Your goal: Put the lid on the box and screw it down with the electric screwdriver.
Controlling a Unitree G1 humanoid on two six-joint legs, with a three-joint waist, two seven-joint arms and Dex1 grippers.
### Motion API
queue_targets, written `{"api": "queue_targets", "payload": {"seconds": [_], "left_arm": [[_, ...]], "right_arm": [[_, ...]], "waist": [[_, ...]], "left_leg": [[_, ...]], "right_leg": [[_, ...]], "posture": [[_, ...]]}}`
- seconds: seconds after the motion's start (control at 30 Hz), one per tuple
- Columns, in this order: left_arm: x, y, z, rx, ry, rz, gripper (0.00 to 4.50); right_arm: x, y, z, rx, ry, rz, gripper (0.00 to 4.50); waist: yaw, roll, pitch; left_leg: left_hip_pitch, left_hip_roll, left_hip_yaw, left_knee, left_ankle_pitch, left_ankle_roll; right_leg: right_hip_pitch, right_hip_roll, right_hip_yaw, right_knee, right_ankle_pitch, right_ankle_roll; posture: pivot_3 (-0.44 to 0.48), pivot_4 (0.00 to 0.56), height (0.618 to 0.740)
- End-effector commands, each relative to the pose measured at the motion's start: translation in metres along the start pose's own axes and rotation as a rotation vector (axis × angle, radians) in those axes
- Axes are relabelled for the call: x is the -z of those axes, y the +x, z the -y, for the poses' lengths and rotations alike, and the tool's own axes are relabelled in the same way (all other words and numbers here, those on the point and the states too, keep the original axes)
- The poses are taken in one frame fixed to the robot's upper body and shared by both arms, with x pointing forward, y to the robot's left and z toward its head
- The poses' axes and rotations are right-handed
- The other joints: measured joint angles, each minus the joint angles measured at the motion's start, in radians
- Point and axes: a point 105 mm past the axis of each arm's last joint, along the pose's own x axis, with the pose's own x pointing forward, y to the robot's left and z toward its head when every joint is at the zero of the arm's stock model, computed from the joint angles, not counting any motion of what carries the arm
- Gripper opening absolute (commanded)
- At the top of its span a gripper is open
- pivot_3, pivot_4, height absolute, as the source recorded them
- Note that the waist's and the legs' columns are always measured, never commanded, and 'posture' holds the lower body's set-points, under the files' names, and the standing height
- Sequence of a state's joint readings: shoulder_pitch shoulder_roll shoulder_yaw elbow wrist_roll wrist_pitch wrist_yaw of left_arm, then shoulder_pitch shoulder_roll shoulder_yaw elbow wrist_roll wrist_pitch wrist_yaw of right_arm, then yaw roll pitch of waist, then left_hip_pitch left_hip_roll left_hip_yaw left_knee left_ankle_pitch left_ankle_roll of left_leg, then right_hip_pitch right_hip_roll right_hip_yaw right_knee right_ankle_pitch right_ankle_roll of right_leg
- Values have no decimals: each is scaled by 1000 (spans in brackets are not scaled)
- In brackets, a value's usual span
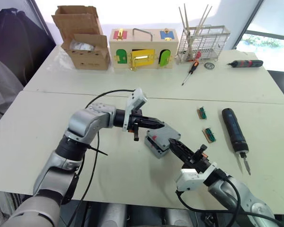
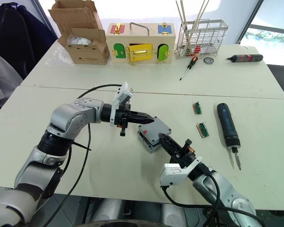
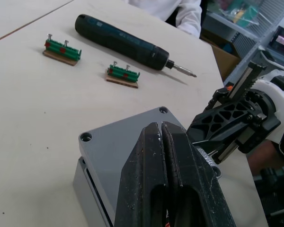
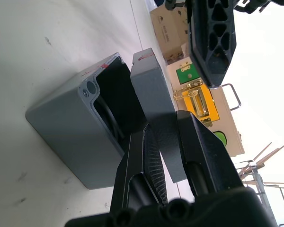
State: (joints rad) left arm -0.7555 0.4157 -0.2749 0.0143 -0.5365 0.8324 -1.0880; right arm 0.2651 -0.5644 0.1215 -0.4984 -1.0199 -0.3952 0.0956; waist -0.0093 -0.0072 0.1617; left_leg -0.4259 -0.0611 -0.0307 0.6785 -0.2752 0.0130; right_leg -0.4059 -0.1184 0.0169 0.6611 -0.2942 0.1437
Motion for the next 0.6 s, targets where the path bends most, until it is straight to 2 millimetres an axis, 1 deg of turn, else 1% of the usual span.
{"api": "queue_targets", "payload": {"seconds": [0.03, 0.33, 0.47, 0.53, 0.6], "left_arm": [[6, 3, 3, 8, 53, -40, 46], [40, 14, -3, -3, 47, -164, 46], [47, 22, -4, 3, 54, -176, 46], [50, 24, -3, 14, 58, -185, 46], [54, 25, -1, 20, 63, -196, 0]], "right_arm": [[-9, 2, 10, 44, 0, 32, 115], [-9, 2, 2, 13, 15, 25, 115], [-8, 2, 0, 7, 20, 13, 115], [-7, 1, 0, 9, 25, 8, 115], [-7, 1, 0, 7, 28, 7, 1119]], "waist": [[0, 0, 0], [2, 0, 0], [4, 0, -1], [4, 0, -1], [5, 0, -1]], "left_leg": [[0, 0, 0, 0, 0, 0], [1, 0, 0, 0, 0, 0], [4, 0, -1, 0, 0, 0], [7, 0, -2, -1, 0, 1], [10, 0, -2, -2, 0, 1]], "right_leg": [[0, 0, 0, 0, 0, 0], [2, 0, 0, 0, 0, 0], [5, 0, 0, -2, 0, 0], [10, 1, -1, -7, 0, 0], [14, 1, 0, -11, 0, 0]], "posture": [[0, 150, 739], [0, 150, 739], [0, 150, 739], [0, 150, 739], [0, 150, 739]]}}
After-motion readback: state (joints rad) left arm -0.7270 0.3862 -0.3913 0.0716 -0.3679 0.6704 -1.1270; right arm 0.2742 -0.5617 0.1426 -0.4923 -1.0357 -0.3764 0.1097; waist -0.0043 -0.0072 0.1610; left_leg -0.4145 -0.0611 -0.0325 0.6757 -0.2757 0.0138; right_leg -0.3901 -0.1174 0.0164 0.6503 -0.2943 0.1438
